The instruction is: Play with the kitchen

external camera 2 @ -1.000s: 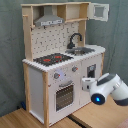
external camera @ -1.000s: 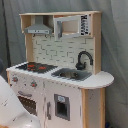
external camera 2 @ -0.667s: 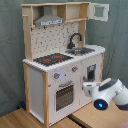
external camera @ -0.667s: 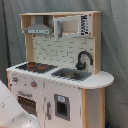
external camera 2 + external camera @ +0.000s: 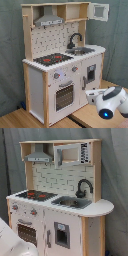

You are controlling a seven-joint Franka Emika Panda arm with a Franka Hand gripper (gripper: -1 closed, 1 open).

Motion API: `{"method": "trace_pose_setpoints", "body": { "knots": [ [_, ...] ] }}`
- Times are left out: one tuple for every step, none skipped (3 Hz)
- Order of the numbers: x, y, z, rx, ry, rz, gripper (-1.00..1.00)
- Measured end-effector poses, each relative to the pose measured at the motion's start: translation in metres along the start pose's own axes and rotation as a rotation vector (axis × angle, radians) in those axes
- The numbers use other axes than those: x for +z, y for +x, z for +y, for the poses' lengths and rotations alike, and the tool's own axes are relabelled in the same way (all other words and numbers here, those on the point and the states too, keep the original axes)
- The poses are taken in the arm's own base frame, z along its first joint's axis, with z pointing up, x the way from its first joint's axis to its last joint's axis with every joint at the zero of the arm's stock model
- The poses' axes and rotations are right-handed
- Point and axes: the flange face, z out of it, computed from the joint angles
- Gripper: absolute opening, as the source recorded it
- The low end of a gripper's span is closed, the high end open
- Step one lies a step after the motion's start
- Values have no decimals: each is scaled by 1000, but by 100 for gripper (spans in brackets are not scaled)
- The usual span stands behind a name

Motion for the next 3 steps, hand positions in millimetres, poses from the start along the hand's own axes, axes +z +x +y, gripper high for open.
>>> {"method": "trace_pose_setpoints", "body": {
  "knots": [
    [0,11,-19,-36,-24,10,100],
    [2,21,-36,-67,-48,19,100],
    [5,30,-51,-92,-71,29,100]
  ]
}}
